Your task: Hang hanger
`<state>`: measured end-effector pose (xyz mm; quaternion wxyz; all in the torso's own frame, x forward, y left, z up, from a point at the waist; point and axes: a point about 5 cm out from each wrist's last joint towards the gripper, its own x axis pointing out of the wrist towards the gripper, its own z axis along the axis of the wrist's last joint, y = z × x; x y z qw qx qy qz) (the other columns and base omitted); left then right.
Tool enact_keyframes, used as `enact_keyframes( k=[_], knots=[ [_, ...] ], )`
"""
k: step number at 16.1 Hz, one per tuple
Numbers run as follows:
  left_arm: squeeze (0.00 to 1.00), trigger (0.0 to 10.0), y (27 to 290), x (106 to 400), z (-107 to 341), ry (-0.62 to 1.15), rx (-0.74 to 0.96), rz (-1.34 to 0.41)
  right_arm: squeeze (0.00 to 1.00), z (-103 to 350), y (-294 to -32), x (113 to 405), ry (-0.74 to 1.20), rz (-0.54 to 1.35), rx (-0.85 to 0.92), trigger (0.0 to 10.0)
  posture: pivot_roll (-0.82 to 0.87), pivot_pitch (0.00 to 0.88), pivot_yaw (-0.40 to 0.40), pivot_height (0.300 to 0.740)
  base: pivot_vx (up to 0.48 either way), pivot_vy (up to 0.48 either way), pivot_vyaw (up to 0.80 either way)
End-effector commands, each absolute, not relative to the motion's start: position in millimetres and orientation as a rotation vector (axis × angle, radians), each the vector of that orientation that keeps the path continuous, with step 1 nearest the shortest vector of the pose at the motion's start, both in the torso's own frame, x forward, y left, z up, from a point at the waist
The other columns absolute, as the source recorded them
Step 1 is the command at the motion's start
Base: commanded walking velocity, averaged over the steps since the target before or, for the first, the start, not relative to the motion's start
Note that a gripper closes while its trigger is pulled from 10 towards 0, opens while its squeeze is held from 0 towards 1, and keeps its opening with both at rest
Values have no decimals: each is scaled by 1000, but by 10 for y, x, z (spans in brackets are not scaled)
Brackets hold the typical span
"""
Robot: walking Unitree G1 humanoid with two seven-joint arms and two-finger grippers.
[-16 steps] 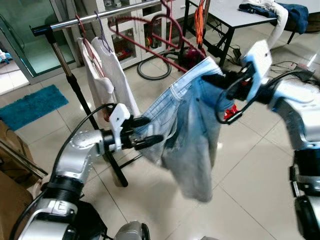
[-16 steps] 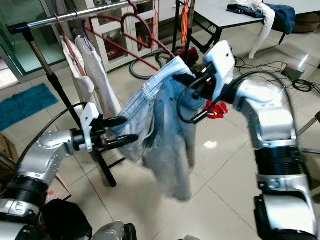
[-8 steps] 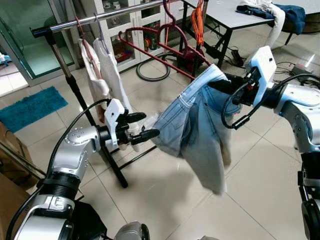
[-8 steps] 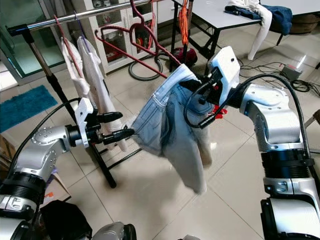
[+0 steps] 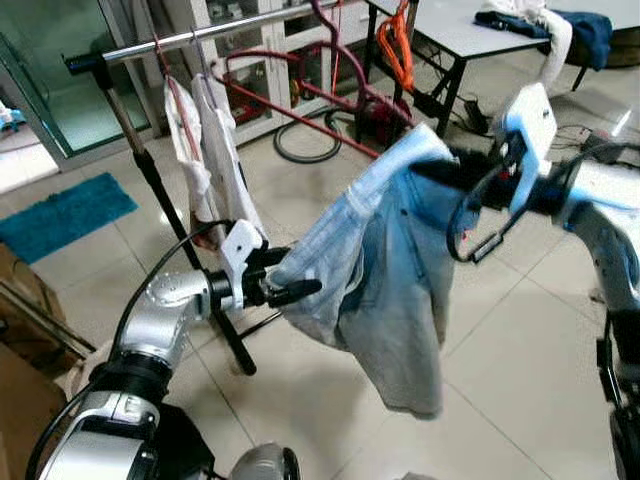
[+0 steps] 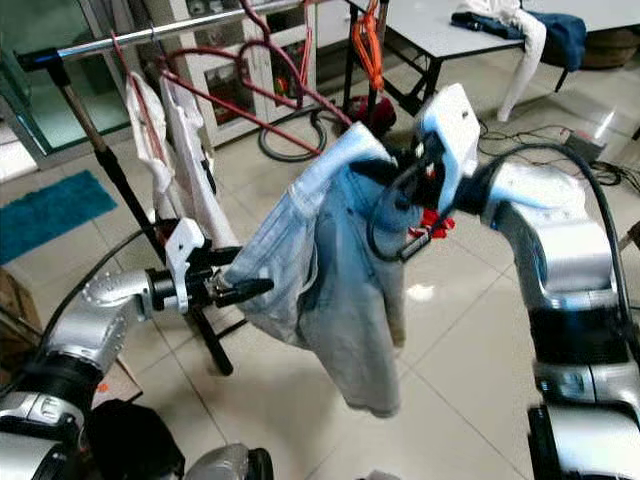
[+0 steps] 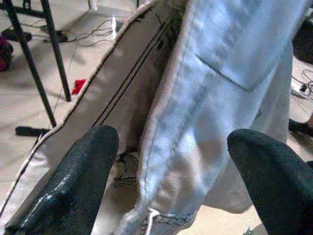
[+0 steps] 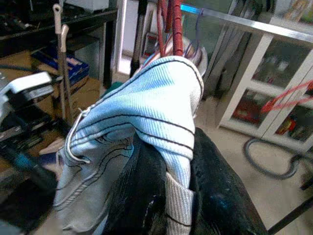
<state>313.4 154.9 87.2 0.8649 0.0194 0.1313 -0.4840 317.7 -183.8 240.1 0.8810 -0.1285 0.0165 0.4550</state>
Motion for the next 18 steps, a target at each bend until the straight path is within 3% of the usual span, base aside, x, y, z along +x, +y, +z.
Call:
enact_keyframes(
  k=[1,4,5,18],
  knots=[
    [0,10000,1559,3172,894,272,67,-1000,0,2507,-1812,3132,-9,971,-280,10000,-132,0,80,740,0,0,0],
    [0,10000,1574,3180,859,281,58,-982,0,2501,-1798,3097,-3,981,-268,10000,-138,0,82,740,0,0,0],
    [0,0,1602,3194,818,291,20,-943,0,2515,-1793,3077,-2,988,-258,10000,-138,0,82,740,0,0,0],
    [0,0,1372,3143,635,291,-105,-969,0,2737,-1672,2954,-61,1050,-155,10000,-154,0,85,740,0,0,0]
  ],
)
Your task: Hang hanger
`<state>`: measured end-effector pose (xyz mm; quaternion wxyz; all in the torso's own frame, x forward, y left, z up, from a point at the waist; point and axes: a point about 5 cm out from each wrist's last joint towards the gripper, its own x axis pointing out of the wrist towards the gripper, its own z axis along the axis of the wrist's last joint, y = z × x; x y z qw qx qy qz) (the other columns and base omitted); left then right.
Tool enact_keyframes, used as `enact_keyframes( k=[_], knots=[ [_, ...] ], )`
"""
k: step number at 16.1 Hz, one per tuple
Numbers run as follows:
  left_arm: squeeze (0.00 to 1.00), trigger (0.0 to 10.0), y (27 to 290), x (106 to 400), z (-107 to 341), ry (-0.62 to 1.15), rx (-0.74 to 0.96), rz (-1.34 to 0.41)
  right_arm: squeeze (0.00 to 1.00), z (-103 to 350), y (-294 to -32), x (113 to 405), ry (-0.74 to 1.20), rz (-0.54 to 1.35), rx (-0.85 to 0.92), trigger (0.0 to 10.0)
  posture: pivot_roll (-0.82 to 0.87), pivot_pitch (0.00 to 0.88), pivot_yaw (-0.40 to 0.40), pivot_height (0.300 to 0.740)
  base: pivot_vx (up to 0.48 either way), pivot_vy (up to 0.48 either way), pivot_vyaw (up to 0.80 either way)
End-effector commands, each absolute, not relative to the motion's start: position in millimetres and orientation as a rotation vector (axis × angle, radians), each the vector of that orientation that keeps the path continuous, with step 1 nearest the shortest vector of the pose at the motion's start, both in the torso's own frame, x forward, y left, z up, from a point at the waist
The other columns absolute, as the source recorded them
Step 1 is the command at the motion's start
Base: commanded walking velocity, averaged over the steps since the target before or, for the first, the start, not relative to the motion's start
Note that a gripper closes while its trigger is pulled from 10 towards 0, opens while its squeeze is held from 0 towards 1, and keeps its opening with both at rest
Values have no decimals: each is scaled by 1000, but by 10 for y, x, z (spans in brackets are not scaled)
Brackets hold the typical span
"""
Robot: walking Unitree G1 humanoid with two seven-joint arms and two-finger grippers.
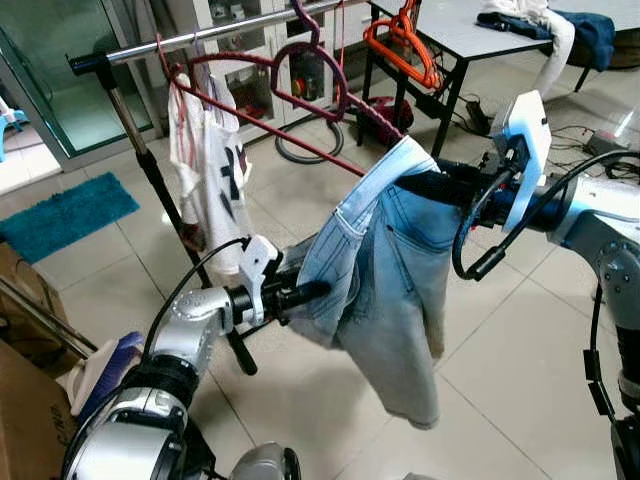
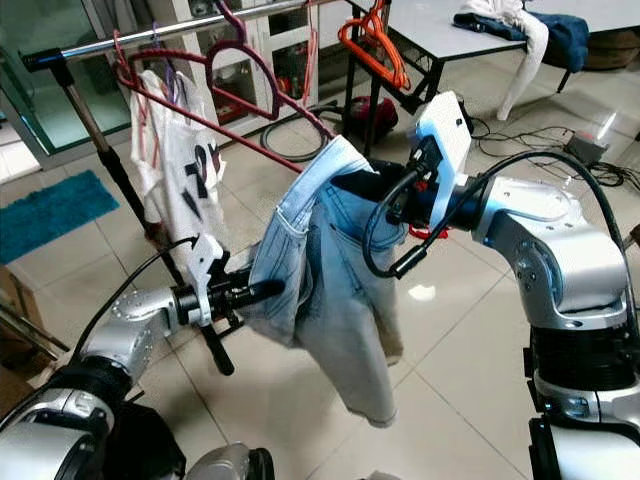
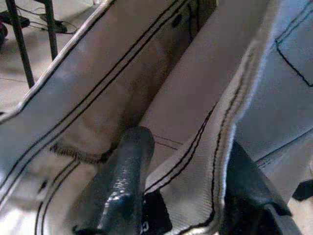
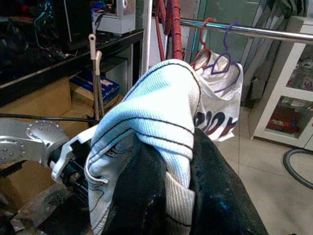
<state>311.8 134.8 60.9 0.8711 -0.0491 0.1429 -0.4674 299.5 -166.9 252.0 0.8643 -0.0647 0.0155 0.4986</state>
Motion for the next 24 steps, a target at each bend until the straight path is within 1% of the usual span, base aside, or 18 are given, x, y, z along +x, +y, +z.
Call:
enact_keyframes(
  k=[1,6,9,12,14,15,18,21,22,24],
  knots=[
    [0,0,1382,3150,639,276,-121,-954,0,2733,-1673,2952,-59,1048,-154,10000,-154,0,85,740,0,0,0],
    [0,0,1381,3134,595,269,-176,-932,0,2740,-1659,2952,-62,1046,-137,10000,-149,0,87,740,0,0,0],
    [0,0,1394,3167,637,238,-249,-910,0,2743,-1654,2955,-63,1049,-127,10000,-145,0,86,740,0,0,0],
    [0,0,1439,3204,689,217,-271,-894,0,2696,-1669,2942,-46,1049,-133,10000,-145,0,86,740,0,0,0],
    [0,0,1565,3247,772,188,-244,-869,0,2526,-1749,2977,26,1009,-186,10000,-148,0,89,740,0,0,0],
    [0,0,1586,3255,788,183,-237,-864,0,2494,-1762,2982,39,1002,-196,10000,-148,0,89,740,0,0,0],
    [0,0,1761,3320,944,140,-162,-836,0,2158,-1865,3030,167,941,-328,10000,-148,0,91,740,0,0,0],
    [0,0,1851,3346,1032,122,-94,-830,0,2004,-1919,3035,226,929,-421,10000,-135,0,90,740,0,0,0],
    [0,0,1901,3360,1088,112,-48,-830,0,1928,-1949,3046,251,927,-475,10000,-135,0,90,740,0,0,0],
    [0,0,1926,3361,1101,120,3,-834,0,1915,-1938,3018,260,970,-476,10000,-127,0,89,740,0,0,0]
  ],
)
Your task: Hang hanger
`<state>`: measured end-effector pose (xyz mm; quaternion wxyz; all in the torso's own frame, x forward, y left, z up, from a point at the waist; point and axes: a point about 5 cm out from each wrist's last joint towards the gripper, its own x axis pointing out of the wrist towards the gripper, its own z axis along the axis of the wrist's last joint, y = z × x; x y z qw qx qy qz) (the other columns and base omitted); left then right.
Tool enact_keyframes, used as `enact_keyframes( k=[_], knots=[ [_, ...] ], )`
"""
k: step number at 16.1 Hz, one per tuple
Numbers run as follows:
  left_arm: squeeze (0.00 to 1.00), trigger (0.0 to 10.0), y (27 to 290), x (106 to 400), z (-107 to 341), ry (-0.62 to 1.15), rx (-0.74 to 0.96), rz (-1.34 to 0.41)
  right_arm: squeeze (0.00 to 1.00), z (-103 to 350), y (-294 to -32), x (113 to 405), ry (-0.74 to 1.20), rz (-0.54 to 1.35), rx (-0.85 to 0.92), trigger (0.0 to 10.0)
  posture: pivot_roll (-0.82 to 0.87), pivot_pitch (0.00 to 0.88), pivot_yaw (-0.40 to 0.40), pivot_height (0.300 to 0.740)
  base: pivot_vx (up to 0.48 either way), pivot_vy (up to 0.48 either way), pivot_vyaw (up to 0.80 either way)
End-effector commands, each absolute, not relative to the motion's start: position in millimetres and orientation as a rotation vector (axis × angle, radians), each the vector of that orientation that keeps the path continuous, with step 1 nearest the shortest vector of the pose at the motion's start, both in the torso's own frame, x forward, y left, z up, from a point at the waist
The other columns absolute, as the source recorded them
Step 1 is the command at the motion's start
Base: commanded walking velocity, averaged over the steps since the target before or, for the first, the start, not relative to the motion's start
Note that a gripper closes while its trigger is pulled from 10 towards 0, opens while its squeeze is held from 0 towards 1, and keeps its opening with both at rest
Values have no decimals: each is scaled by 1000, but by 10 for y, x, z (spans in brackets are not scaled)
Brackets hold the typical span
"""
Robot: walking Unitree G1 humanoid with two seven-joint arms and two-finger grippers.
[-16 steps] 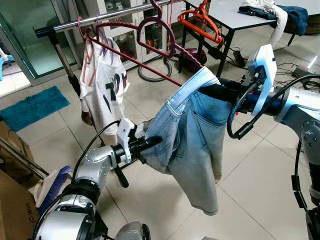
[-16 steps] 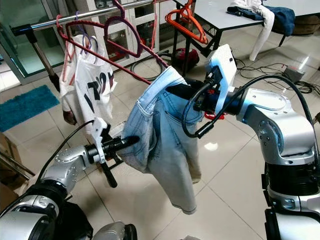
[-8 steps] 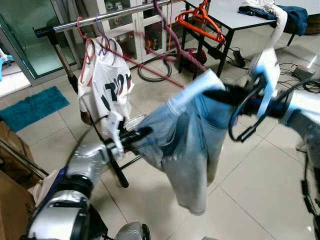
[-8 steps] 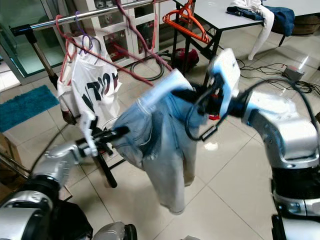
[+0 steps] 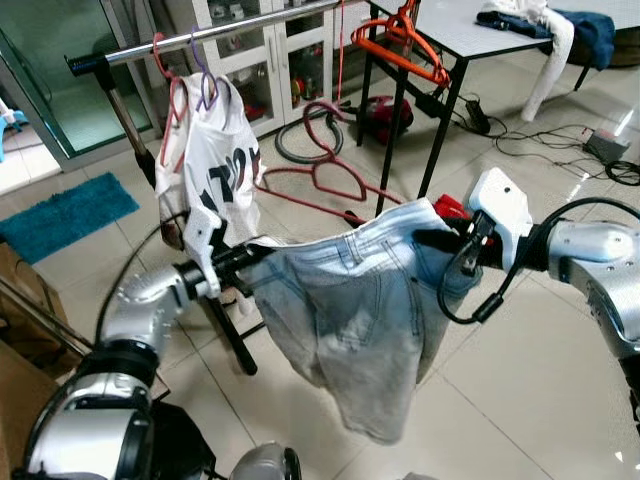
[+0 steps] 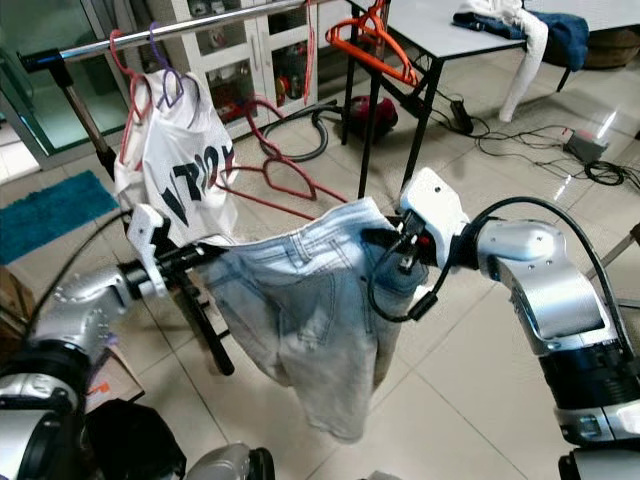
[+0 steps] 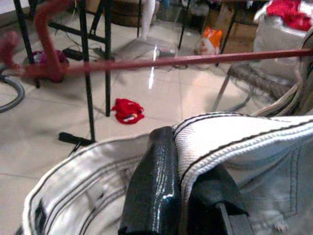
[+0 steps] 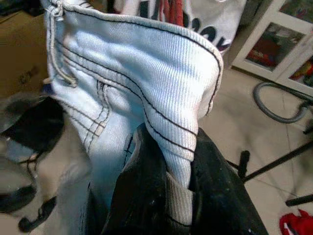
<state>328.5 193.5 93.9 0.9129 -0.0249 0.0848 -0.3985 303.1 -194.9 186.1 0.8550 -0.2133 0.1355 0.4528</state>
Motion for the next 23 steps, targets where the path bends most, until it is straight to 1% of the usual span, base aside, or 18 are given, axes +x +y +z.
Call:
enact_keyframes(
  k=[1,7,9,12,17,18,20,22,23],
  knots=[
    [0,0,1933,3359,1097,126,17,-835,0,1920,-1931,3004,262,986,-477,10000,-127,0,89,740,0,0,0],
    [0,0,2012,3327,992,199,108,-813,0,1963,-2025,2818,331,1111,-511,10000,-128,0,91,740,0,0,0],
    [0,0,2065,3323,959,232,165,-792,0,1901,-2159,2742,414,1137,-573,10000,-141,0,87,740,0,0,0],
    [0,0,2125,3324,950,249,187,-767,0,1935,-2281,2718,468,1145,-591,10000,-140,0,88,740,0,0,0],
    [0,0,2126,3324,928,262,231,-768,0,1785,-2334,2653,572,1199,-664,10000,-137,0,85,740,0,0,0],
    [0,0,2148,3305,898,281,260,-770,0,1806,-2421,2642,600,1193,-697,10000,-134,0,83,740,0,0,0],
    [0,0,2212,3248,812,330,331,-763,0,1910,-2534,2643,603,1177,-709,10000,-133,0,81,740,0,0,0],
    [0,0,2251,3210,750,360,363,-753,0,1925,-2577,2625,619,1185,-721,10000,-135,0,81,740,0,0,0],
    [0,0,2247,3209,741,363,359,-749,0,1908,-2557,2636,612,1189,-718,10000,-135,0,81,740,0,0,0]
  ],
)
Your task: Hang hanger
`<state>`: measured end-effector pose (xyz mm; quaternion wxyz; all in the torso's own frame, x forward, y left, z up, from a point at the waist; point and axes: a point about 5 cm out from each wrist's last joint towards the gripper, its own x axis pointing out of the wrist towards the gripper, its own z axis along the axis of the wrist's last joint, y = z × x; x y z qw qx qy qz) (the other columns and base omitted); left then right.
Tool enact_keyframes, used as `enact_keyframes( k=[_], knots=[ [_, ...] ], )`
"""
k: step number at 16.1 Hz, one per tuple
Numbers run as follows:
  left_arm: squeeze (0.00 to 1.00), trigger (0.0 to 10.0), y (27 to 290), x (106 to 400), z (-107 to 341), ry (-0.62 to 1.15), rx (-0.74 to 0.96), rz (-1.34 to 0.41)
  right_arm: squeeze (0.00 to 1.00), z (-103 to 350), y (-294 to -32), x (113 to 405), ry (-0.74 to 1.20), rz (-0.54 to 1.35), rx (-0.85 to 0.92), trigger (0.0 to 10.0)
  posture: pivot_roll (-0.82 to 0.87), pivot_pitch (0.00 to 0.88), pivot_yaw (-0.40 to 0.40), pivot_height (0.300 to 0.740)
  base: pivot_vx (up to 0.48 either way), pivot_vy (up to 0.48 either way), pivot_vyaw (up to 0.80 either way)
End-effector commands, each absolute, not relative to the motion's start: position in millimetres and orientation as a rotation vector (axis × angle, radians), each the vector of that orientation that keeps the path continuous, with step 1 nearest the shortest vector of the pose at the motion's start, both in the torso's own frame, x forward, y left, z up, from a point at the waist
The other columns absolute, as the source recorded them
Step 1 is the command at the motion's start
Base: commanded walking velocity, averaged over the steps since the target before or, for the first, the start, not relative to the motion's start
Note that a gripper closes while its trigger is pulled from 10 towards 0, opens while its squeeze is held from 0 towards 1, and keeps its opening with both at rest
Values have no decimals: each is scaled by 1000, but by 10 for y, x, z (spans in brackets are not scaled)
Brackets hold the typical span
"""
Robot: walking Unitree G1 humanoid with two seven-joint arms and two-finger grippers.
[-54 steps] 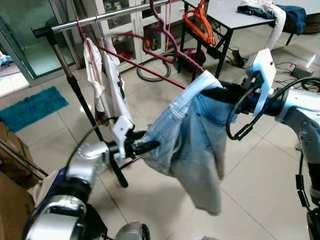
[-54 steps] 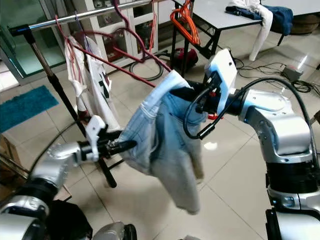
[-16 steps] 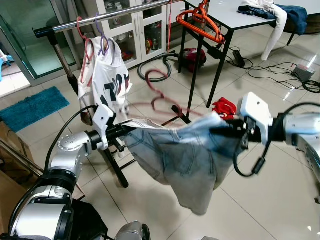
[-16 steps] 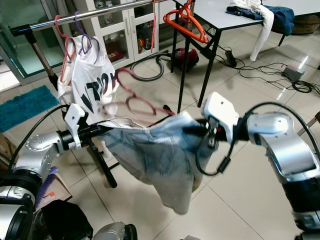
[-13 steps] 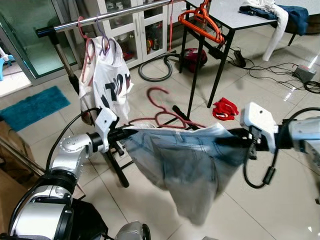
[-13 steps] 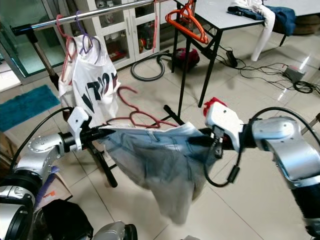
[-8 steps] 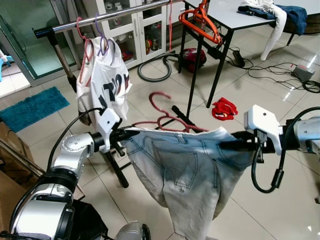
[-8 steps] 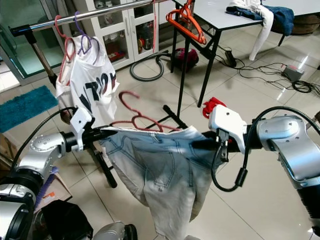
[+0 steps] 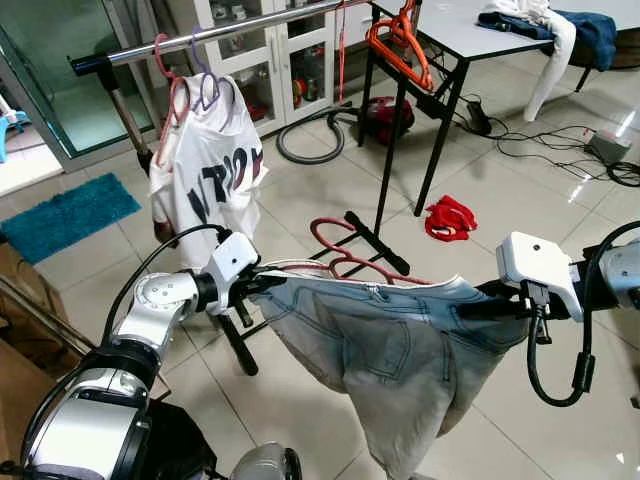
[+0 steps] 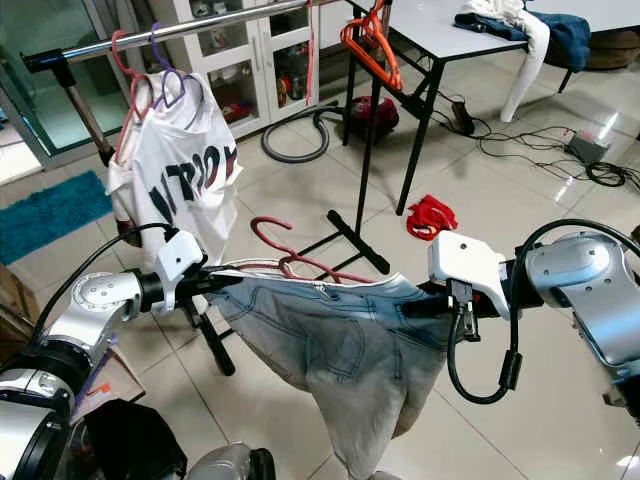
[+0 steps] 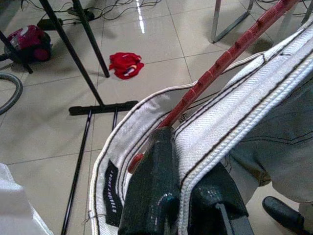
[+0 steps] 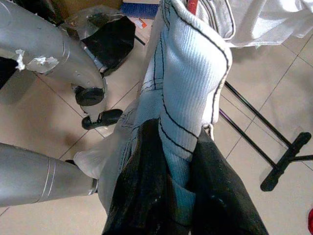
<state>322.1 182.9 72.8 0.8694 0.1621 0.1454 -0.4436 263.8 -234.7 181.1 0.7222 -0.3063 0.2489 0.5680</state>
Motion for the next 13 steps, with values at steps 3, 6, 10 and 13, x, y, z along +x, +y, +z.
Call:
enact_keyframes(
  k=[3,6,10,13],
  knots=[
    [0,0,2200,3239,764,340,359,-751,0,1805,-2415,2571,603,1249,-678,10000,-136,0,80,740,0,0,0],
    [0,0,2095,3317,889,257,360,-773,0,1687,-2310,2499,623,1317,-650,10000,-138,0,81,740,0,0,0],
    [0,0,1859,3443,1172,98,431,-845,0,1527,-2185,2428,647,1387,-643,10000,-136,0,79,740,0,0,0],
    [0,0,1908,3425,1173,103,475,-854,0,1501,-2277,2434,681,1363,-656,10000,-132,0,77,740,0,0,0]
  ],
)
